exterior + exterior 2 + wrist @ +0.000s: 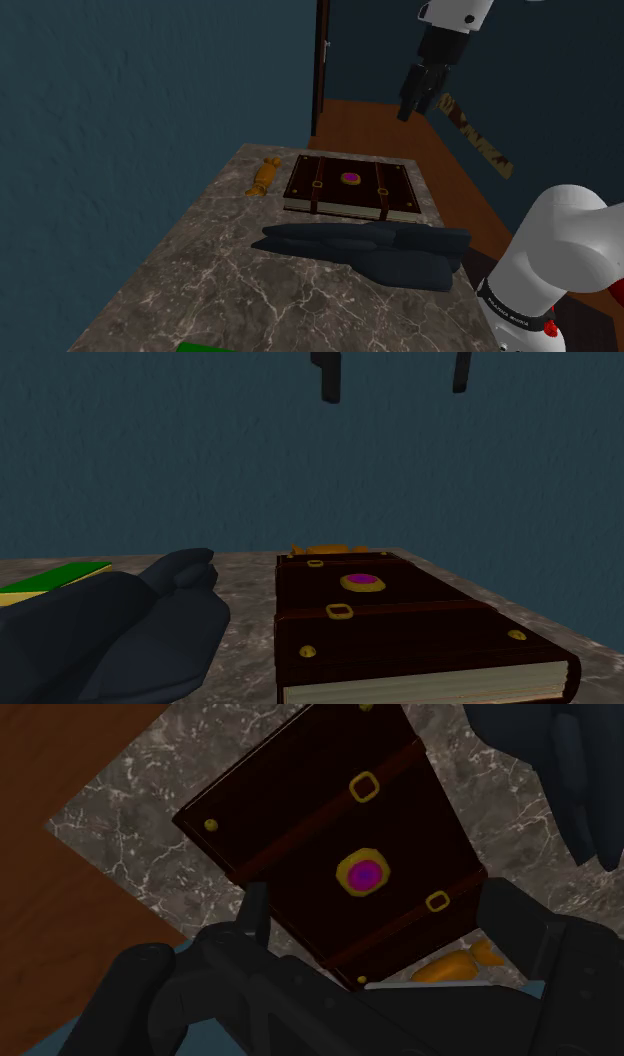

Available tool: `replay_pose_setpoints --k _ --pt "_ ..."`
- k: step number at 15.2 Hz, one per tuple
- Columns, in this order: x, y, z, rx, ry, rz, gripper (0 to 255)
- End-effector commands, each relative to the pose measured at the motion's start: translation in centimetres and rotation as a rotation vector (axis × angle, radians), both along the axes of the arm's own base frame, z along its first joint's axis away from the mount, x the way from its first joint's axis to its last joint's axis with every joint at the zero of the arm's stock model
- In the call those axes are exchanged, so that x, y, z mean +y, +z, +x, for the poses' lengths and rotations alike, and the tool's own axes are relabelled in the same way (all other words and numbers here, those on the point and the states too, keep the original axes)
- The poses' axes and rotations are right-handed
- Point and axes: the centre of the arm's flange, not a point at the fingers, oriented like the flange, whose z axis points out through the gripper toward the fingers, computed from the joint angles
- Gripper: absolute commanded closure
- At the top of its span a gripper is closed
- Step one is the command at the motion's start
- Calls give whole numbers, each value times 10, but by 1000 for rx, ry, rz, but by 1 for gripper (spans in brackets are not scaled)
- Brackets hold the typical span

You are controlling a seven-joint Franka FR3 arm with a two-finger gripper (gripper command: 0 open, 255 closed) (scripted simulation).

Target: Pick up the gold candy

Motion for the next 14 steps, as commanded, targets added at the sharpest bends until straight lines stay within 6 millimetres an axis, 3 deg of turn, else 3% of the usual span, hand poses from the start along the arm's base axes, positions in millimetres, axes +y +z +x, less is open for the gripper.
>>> replay_pose_setpoints --k 1,14 --pt "0 0 0 0 0 0 0" --pt "115 -69 126 76 -320 -37 0"
